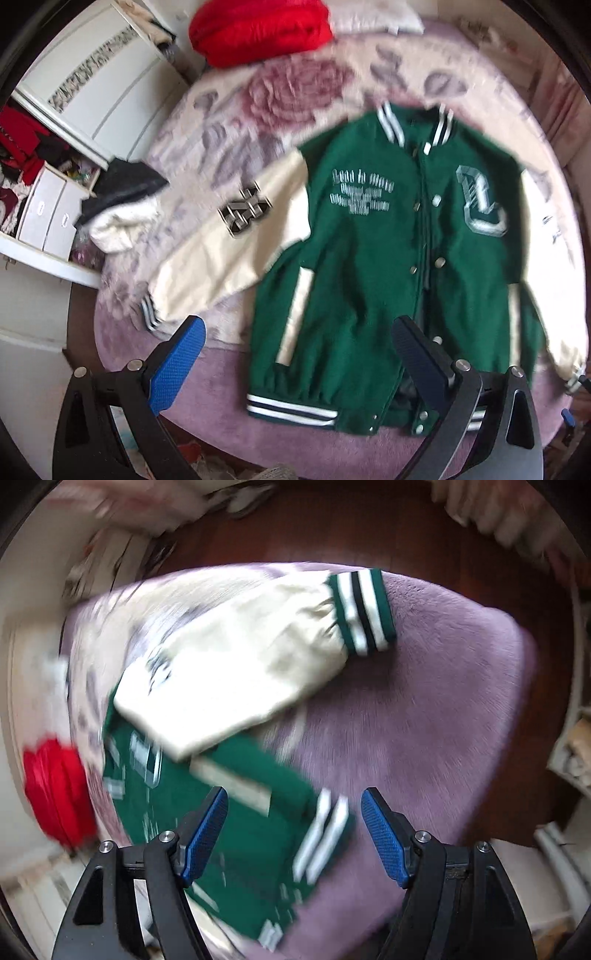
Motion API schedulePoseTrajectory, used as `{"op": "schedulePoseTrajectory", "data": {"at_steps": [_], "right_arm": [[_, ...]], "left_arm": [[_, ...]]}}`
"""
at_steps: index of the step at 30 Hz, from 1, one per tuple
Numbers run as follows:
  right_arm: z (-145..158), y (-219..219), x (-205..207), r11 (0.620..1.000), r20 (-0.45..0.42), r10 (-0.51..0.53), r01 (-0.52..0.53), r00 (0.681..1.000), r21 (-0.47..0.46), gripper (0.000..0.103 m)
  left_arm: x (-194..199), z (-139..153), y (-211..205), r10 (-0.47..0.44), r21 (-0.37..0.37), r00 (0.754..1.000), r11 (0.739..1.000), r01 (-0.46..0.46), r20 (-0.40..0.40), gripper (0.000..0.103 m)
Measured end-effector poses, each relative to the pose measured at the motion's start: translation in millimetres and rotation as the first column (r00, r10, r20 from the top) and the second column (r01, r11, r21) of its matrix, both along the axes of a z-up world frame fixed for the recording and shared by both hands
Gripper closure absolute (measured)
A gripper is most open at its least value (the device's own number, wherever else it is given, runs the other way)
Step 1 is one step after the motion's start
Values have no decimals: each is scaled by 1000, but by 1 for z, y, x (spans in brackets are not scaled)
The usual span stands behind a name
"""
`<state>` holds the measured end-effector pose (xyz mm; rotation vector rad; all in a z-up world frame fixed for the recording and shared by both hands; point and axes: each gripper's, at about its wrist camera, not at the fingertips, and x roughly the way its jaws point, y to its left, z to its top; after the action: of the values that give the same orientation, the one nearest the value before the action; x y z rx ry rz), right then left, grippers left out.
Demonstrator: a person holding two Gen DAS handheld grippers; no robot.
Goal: Fold large clothes
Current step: 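Grasp the striped cuff of the cream sleeve with the right gripper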
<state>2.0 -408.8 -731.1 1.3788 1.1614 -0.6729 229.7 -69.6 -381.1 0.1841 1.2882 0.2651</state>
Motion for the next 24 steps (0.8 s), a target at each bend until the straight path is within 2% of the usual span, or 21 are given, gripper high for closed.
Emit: {"op": "schedulePoseTrajectory", "data": {"at_steps": [1, 5, 6, 7, 9, 10, 11, 12, 14, 16, 17, 18, 19, 21, 24], "right_arm": [[-34, -14, 2, 999, 4, -45, 45, 999, 8, 27], [-129, -49, 5, 975, 52, -215, 211, 975, 68, 26], [-148, -54, 9, 967, 82, -246, 240, 966, 81, 18], [-156, -56, 13, 965, 87, -258, 251, 962, 82, 10], [-158, -56, 19, 949, 119, -315, 312, 942, 41, 10], [-155, -55, 19, 942, 153, -335, 336, 930, 20, 32], [-144, -53, 19, 930, 237, -357, 368, 903, -2, 48], [-138, -55, 22, 927, 277, -354, 375, 893, -27, 70], [-142, -63, 27, 928, 319, -332, 368, 888, -60, 69], [-173, -67, 38, 942, 282, -324, 336, 903, 5, 62], [-185, -68, 43, 942, 290, -331, 334, 898, 41, 62], [-188, -70, 48, 942, 304, -329, 334, 894, 38, 60], [-186, -72, 54, 948, 303, -310, 318, 901, 26, 69], [-177, -74, 63, 950, 299, -294, 313, 908, -15, 96], [-132, -69, 84, 942, 325, -273, 319, 906, -99, 97]], "left_arm": [[5, -17, -3, 15, 3, 1000, 1000, -15, -14, 0], [26, -82, -20, 73, 8, 995, 997, -72, -62, 0], [30, -93, -24, 80, 6, 994, 997, -80, -74, 0], [34, -102, -28, 86, -2, 993, 996, -87, -83, 0], [44, -121, -38, 84, -14, 992, 996, -85, -93, 0], [48, -126, -43, 75, -20, 993, 997, -77, -95, 0], [53, -131, -48, 58, -30, 994, 998, -61, -90, 0], [55, -135, -53, 44, -30, 995, 998, -47, -84, 0], [59, -143, -62, 4, -22, 997, 1000, -5, -77, 0], [63, -149, -65, -21, -19, 997, 1000, 19, -79, 0], [68, -153, -65, -30, -19, 996, 999, 28, -80, 0], [71, -155, -65, -33, -20, 996, 999, 32, -80, 0], [76, -156, -63, -33, -20, 996, 999, 32, -79, 0], [86, -155, -56, -25, -15, 998, 1000, 25, -62, 0], [102, -151, -37, 8, 7, 1000, 1000, -8, -27, 0]]}}
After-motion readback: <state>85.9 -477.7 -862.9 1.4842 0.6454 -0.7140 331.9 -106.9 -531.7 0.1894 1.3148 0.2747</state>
